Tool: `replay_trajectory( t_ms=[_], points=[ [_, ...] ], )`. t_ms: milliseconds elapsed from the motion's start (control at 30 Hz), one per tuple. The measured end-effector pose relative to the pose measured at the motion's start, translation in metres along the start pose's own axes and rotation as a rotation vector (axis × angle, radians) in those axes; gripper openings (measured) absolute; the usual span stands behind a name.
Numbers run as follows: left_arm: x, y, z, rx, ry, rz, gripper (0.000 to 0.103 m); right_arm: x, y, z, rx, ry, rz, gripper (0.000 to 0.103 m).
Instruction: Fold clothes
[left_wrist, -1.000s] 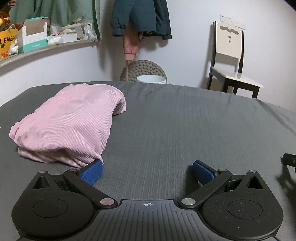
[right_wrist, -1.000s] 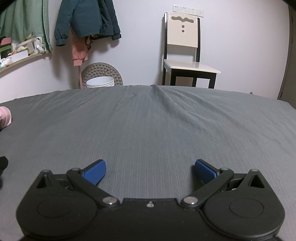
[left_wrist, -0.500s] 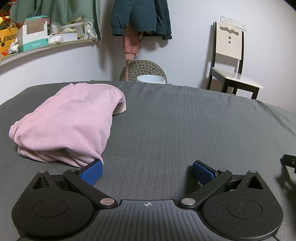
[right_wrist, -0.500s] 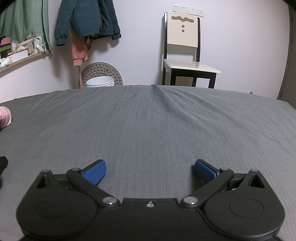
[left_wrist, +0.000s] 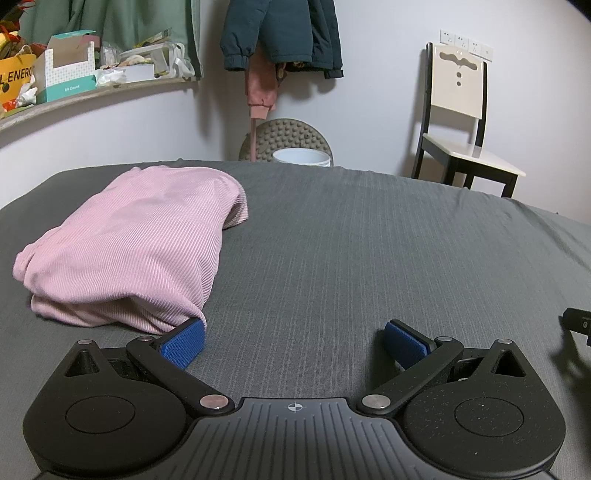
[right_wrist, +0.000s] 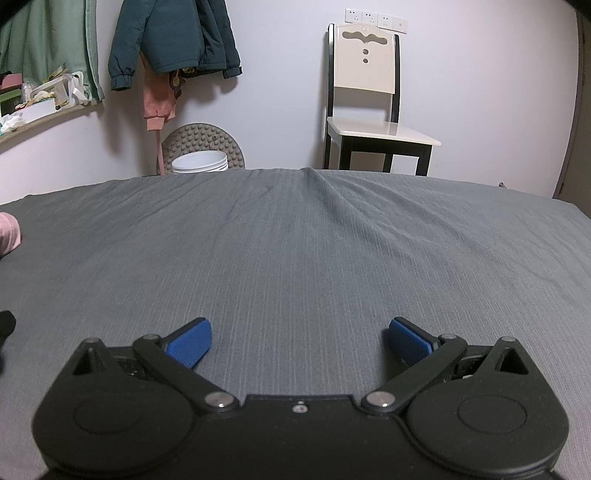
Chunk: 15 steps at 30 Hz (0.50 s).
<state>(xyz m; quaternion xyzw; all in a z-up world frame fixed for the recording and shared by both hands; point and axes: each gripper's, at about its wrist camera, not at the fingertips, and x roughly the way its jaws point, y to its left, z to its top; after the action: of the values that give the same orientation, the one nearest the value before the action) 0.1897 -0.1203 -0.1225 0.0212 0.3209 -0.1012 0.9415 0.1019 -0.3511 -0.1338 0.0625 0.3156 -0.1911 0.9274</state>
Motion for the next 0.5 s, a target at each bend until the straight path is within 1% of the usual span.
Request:
replay_trajectory(
  t_ms=[500],
  points=[
    [0.0010, -0.0003, -0.0025, 0.001, -0.004, 0.000, 0.103, -0.0001, -0.0019, -0.0001, 0.002, 0.000, 0.002, 0.103]
  ],
)
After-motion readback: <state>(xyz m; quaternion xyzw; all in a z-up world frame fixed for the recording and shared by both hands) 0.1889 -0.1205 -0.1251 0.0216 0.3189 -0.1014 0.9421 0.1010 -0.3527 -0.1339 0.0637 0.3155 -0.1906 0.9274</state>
